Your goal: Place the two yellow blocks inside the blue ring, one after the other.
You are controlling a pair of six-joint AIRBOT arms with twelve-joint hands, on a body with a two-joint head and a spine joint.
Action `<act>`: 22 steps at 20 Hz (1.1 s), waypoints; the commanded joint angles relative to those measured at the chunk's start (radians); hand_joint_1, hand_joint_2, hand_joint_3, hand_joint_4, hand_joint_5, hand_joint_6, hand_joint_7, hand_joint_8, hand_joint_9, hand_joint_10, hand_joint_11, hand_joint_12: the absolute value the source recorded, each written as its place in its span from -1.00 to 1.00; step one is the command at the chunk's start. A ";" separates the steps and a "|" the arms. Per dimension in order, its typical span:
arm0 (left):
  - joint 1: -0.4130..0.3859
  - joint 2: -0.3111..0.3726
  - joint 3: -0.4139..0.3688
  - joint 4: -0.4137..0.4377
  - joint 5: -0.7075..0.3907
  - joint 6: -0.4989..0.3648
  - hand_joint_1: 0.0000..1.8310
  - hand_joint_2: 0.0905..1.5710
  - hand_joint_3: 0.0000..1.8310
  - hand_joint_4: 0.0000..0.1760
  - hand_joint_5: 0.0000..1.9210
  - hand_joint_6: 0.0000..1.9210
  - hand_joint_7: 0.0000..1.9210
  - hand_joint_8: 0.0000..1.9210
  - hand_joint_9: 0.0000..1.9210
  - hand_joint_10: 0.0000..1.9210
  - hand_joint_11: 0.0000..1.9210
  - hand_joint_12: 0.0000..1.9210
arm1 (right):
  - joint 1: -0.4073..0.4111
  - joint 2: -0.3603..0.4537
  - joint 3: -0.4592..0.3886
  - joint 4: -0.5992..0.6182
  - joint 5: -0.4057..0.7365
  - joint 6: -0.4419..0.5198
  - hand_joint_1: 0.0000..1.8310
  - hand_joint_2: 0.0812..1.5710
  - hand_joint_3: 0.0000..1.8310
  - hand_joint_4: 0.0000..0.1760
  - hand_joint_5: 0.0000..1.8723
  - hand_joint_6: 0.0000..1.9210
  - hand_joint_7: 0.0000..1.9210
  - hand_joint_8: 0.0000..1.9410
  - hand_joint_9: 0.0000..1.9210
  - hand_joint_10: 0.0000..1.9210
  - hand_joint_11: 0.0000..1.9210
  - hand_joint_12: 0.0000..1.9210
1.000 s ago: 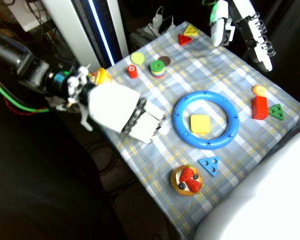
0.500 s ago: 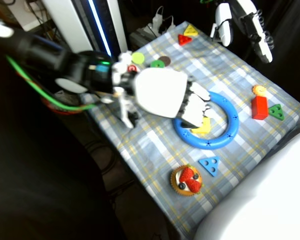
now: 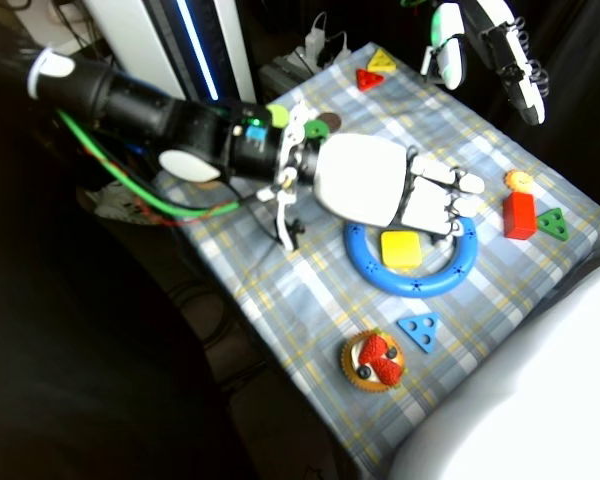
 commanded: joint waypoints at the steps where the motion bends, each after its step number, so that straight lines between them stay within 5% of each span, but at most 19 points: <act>1: -0.006 0.004 0.001 0.016 -0.129 -0.010 -0.09 0.82 -1.00 -0.93 -0.83 -0.99 -0.95 -1.00 -1.00 -1.00 -1.00 -1.00 | 0.021 0.010 -0.018 -0.005 0.124 0.000 -0.44 0.64 -1.00 -0.26 -1.00 -1.00 -1.00 -1.00 -0.93 -0.88 -1.00 0.09; 2: -0.004 0.007 -0.001 0.016 -0.133 -0.010 -0.12 0.82 -1.00 -0.70 -0.84 -1.00 -0.97 -1.00 -1.00 -1.00 -1.00 -1.00 | 0.021 0.035 -0.040 -0.005 0.141 0.000 -0.39 0.61 -1.00 -0.01 -1.00 -1.00 -1.00 -1.00 -0.98 -0.94 -1.00 -0.05; 3: -0.001 0.010 -0.005 0.016 -0.141 -0.014 -0.16 0.82 -1.00 -0.57 -0.86 -1.00 -0.97 -1.00 -1.00 -1.00 -1.00 -1.00 | 0.021 0.070 -0.082 -0.004 0.178 0.001 -0.43 0.62 -1.00 -0.07 -1.00 -1.00 -1.00 -1.00 -0.99 -0.96 -1.00 -0.03; 5: 0.004 0.017 -0.012 0.020 -0.157 -0.025 -0.24 0.83 -1.00 -0.19 -0.88 -1.00 -0.97 -1.00 -1.00 -1.00 -1.00 -1.00 | 0.009 0.167 -0.160 -0.002 0.260 0.001 -0.53 0.65 -1.00 -0.57 -1.00 -1.00 -1.00 -1.00 -1.00 -1.00 -1.00 -0.89; 6: 0.004 0.020 -0.016 0.024 -0.163 -0.026 -0.27 0.83 -1.00 -0.13 -0.88 -1.00 -0.97 -1.00 -1.00 -1.00 -1.00 -1.00 | -0.009 0.209 -0.198 0.000 0.298 0.001 -0.57 0.66 -1.00 -0.61 -1.00 -1.00 -1.00 -1.00 -1.00 -1.00 -1.00 -0.98; 8: 0.004 0.024 -0.018 0.030 -0.169 -0.042 -0.27 0.82 -1.00 0.00 -0.89 -1.00 -0.97 -1.00 -1.00 -1.00 -1.00 -1.00 | -0.062 0.297 -0.270 0.016 0.391 0.001 -0.66 0.67 -1.00 0.07 -1.00 -1.00 -1.00 -1.00 -1.00 -1.00 -1.00 -0.46; 9: 0.006 0.024 -0.017 0.032 -0.182 -0.059 -0.24 0.81 -1.00 -0.11 -0.90 -1.00 -0.96 -1.00 -1.00 -1.00 -1.00 -1.00 | -0.099 0.348 -0.304 0.029 0.450 0.003 -0.68 0.65 -1.00 0.17 -1.00 -1.00 -1.00 -1.00 -1.00 -1.00 -1.00 -0.44; 10: 0.009 0.024 -0.017 0.034 -0.204 -0.076 -0.22 0.80 -1.00 -0.16 -0.90 -1.00 -0.94 -0.99 -0.96 -0.99 -0.99 -0.99 | -0.137 0.388 -0.336 0.043 0.509 0.003 -0.65 0.65 -1.00 0.14 -1.00 -1.00 -1.00 -1.00 -1.00 -1.00 -1.00 -0.53; 12: 0.013 0.026 -0.017 0.038 -0.243 -0.110 -0.36 0.82 -0.99 0.06 -0.97 -1.00 -0.99 -1.00 -1.00 -1.00 -0.98 -0.97 | -0.188 0.443 -0.379 0.067 0.591 0.003 -0.61 0.66 -1.00 -0.07 -1.00 -1.00 -1.00 -1.00 -1.00 -1.00 -1.00 -0.87; 13: 0.015 0.027 -0.011 0.041 -0.264 -0.144 -0.38 0.83 -1.00 -0.09 -0.99 -1.00 -0.95 -1.00 -0.95 -0.99 -1.00 -0.87 | -0.230 0.474 -0.404 0.088 0.655 0.003 -0.58 0.65 -1.00 0.18 -1.00 -1.00 -1.00 -1.00 -1.00 -1.00 -1.00 -0.97; 14: 0.017 0.027 -0.004 0.045 -0.283 -0.172 -0.43 0.86 -1.00 -0.06 -1.00 -1.00 -0.95 -1.00 -0.90 -0.97 -1.00 -0.57 | -0.265 0.496 -0.420 0.106 0.702 0.003 -0.55 0.63 -1.00 0.12 -1.00 -1.00 -1.00 -1.00 -1.00 -1.00 -1.00 -1.00; 15: 0.019 0.027 -0.002 0.047 -0.301 -0.189 -0.46 0.87 -1.00 0.05 -1.00 -1.00 -0.95 -1.00 -0.90 -0.97 -1.00 -0.43 | -0.297 0.514 -0.434 0.123 0.746 0.003 -0.50 0.64 -1.00 -0.16 -1.00 -1.00 -1.00 -1.00 -1.00 -1.00 -1.00 -1.00; 16: 0.020 0.030 0.000 0.051 -0.319 -0.206 -0.52 0.85 -1.00 -0.15 -1.00 -1.00 -0.94 -0.99 -0.87 -0.97 -1.00 -0.25 | -0.327 0.533 -0.450 0.140 0.788 0.003 -0.45 0.63 -0.99 -0.09 -1.00 -1.00 -1.00 -1.00 -1.00 -1.00 -1.00 -0.62; 17: 0.024 0.034 0.004 0.059 -0.347 -0.242 -0.56 0.83 -1.00 0.04 -1.00 -1.00 -0.93 -1.00 -0.86 -0.97 -1.00 -0.15 | -0.361 0.552 -0.467 0.158 0.841 0.003 -0.45 0.64 -0.99 -0.13 -1.00 -1.00 -1.00 -1.00 -1.00 -1.00 -1.00 -0.58; 18: 0.031 0.036 0.011 0.067 -0.377 -0.283 -0.55 0.81 -1.00 0.45 -1.00 -1.00 -0.94 -1.00 -0.87 -0.98 -1.00 -0.23 | -0.395 0.567 -0.481 0.176 0.892 0.003 -0.44 0.62 -1.00 -0.31 -1.00 -1.00 -1.00 -1.00 -1.00 -1.00 -1.00 -0.65; 19: 0.036 0.037 0.017 0.073 -0.410 -0.321 -0.59 0.82 -1.00 0.72 -1.00 -1.00 -0.99 -1.00 -0.92 -0.99 -1.00 -0.49 | -0.425 0.580 -0.495 0.195 0.946 0.003 -0.47 0.60 -1.00 -0.08 -1.00 -1.00 -1.00 -1.00 -1.00 -1.00 -1.00 -0.82; 20: 0.041 0.039 0.021 0.077 -0.437 -0.350 -0.65 0.86 -0.99 0.87 -1.00 -1.00 -1.00 -1.00 -0.98 -0.99 -1.00 -0.73 | -0.454 0.591 -0.505 0.212 1.003 0.005 -0.48 0.60 -1.00 -0.23 -1.00 -1.00 -1.00 -1.00 -1.00 -1.00 -1.00 -0.87; 21: 0.045 0.042 0.020 0.079 -0.461 -0.359 -0.70 0.86 -1.00 0.82 -1.00 -1.00 -1.00 -1.00 -0.99 -1.00 -1.00 -0.81 | -0.481 0.601 -0.515 0.232 1.053 0.006 -0.55 0.60 -1.00 -0.34 -1.00 -1.00 -1.00 -1.00 -1.00 -1.00 -1.00 -0.97; 22: 0.049 0.049 0.015 0.083 -0.485 -0.362 -0.69 0.84 -1.00 0.52 -1.00 -1.00 -1.00 -1.00 -1.00 -1.00 -1.00 -0.89 | -0.518 0.612 -0.524 0.256 1.114 0.015 -0.57 0.59 -1.00 -0.27 -1.00 -1.00 -1.00 -1.00 -1.00 -1.00 -1.00 -1.00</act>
